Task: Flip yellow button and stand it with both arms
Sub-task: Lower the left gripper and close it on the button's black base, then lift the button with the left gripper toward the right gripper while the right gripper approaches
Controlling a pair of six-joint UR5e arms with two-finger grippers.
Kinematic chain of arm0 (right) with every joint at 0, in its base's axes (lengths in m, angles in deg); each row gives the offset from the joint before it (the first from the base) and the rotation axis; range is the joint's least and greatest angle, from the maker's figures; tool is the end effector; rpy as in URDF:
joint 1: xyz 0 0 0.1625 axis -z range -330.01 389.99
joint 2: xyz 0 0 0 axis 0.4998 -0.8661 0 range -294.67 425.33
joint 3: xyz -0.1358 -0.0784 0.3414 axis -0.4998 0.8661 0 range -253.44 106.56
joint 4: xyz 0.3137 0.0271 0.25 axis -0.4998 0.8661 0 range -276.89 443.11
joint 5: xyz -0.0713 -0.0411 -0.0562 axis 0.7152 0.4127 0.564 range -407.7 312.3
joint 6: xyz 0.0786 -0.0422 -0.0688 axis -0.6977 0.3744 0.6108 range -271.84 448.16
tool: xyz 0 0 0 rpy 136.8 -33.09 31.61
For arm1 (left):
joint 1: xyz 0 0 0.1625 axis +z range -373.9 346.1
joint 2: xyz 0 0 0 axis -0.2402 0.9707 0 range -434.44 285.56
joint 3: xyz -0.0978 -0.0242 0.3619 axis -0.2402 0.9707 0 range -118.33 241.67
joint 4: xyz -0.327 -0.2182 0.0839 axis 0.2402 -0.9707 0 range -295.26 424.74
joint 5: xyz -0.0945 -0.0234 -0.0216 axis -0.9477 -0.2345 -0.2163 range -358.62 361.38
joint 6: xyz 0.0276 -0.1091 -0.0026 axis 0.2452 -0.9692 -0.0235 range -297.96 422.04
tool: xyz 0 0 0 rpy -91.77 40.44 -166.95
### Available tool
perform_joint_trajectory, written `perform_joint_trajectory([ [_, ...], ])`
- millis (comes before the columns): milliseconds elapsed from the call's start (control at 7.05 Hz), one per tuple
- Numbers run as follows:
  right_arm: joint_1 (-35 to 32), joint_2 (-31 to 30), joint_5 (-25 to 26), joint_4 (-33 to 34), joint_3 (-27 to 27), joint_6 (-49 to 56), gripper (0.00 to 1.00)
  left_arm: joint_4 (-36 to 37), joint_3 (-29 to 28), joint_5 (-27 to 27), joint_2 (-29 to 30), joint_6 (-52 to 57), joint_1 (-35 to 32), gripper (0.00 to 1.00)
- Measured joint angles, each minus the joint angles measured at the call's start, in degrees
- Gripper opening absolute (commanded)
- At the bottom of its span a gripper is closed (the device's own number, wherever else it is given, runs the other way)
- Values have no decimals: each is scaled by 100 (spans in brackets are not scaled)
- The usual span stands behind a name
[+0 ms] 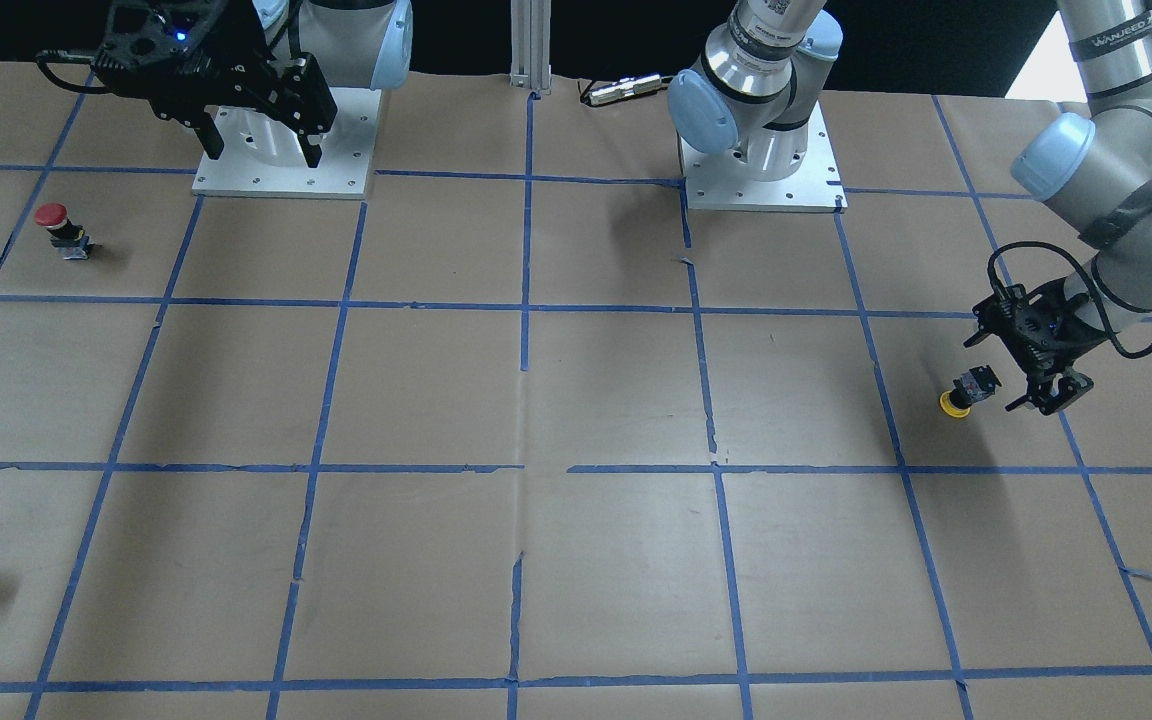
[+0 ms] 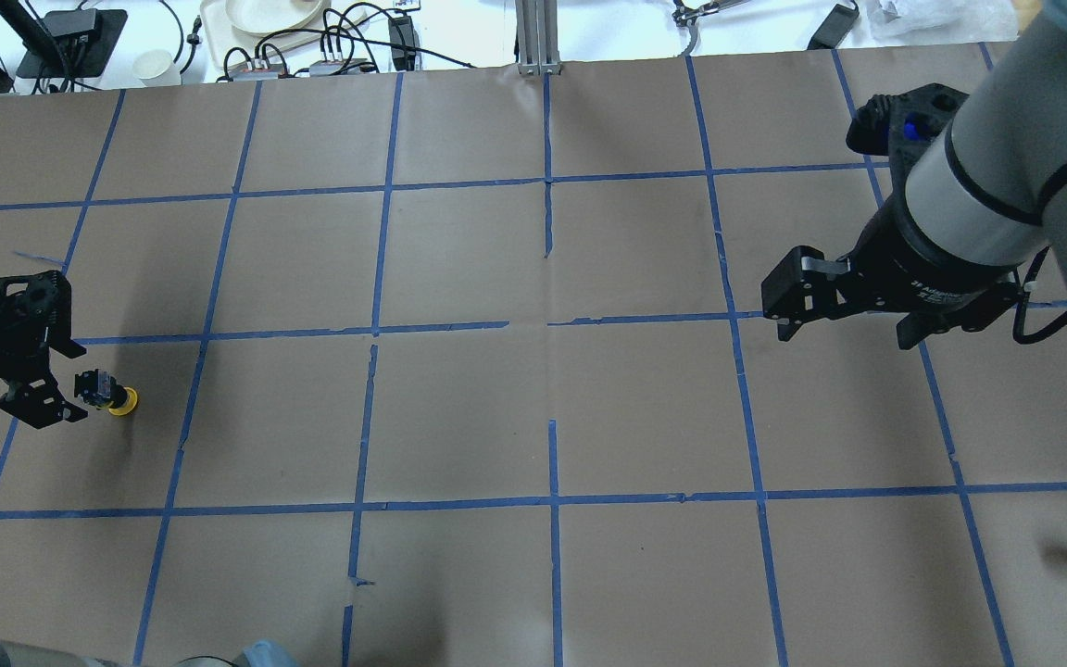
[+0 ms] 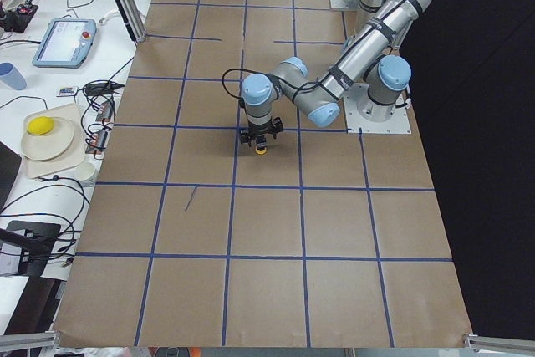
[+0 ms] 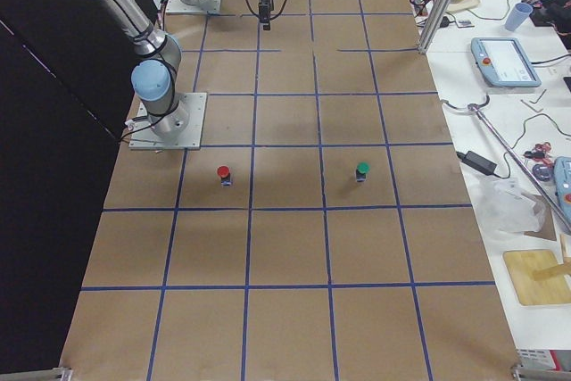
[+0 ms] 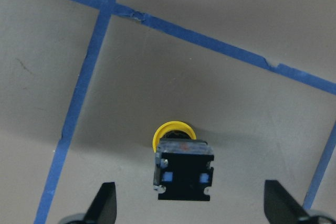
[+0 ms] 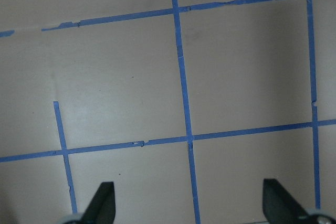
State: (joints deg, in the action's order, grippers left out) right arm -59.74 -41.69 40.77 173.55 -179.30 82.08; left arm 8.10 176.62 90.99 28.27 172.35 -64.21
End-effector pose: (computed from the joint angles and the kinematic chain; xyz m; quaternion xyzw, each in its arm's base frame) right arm 0.1346 -0.3727 0.4196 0.0552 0.9983 -0.0133 0.0140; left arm 0.1995 -0.4502 0.1775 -0.5775 -0.8155 -0.0064 0.0371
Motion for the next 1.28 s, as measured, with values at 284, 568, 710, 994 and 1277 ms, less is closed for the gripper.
perform_joint_trajectory([
  [284,0,77,-10,62,-101,-22,100,34,31,-64,28,-6,-16,92],
  [568,0,200,-29,171,-78,-52,100,40,22,-122,123,-4,-22,84],
  [710,0,267,-85,192,-35,-120,100,44,18,-128,172,4,-22,72],
  [994,0,419,-464,243,84,-517,100,47,9,-130,192,56,-28,43],
  [1277,0,513,-726,284,131,-681,100,53,-17,-115,178,128,-31,18],
])
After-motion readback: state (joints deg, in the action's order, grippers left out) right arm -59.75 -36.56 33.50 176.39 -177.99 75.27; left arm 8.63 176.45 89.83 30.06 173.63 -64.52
